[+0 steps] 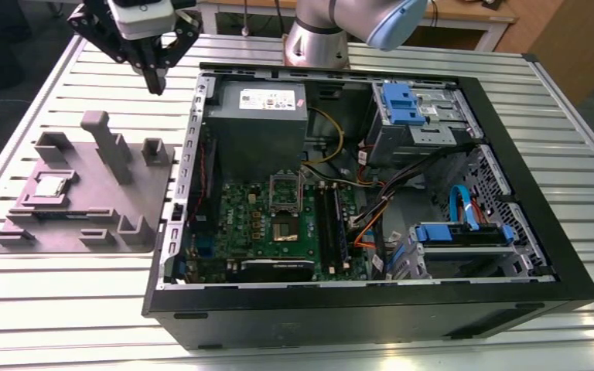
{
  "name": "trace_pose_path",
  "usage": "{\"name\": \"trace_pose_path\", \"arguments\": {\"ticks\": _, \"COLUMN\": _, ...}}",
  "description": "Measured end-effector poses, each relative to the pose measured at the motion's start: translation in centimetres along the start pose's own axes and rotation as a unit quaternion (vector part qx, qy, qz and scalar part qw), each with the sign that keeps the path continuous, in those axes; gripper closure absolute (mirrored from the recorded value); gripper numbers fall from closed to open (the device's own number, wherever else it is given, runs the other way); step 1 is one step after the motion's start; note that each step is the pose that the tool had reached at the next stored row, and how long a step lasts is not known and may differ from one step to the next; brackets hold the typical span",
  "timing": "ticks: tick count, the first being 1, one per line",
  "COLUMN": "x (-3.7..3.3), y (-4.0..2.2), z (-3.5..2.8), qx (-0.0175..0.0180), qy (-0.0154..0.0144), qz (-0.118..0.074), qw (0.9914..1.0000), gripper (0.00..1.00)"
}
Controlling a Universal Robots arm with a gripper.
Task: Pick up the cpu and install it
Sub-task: 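Reach for the cpu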
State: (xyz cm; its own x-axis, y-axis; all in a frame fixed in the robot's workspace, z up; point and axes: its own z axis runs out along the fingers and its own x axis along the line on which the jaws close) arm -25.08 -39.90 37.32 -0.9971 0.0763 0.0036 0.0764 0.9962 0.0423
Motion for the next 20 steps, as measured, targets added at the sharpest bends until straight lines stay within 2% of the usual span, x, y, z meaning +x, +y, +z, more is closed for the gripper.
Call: {"name": "trace_pose_path", "arguments": {"ticks": 20, "x": 0.47, "y": -0.04, "z": 0.05, "qx": 0.0001, "qy": 0.0009, "qz": 0.0, "qw": 1.0, "gripper": 0.9}}
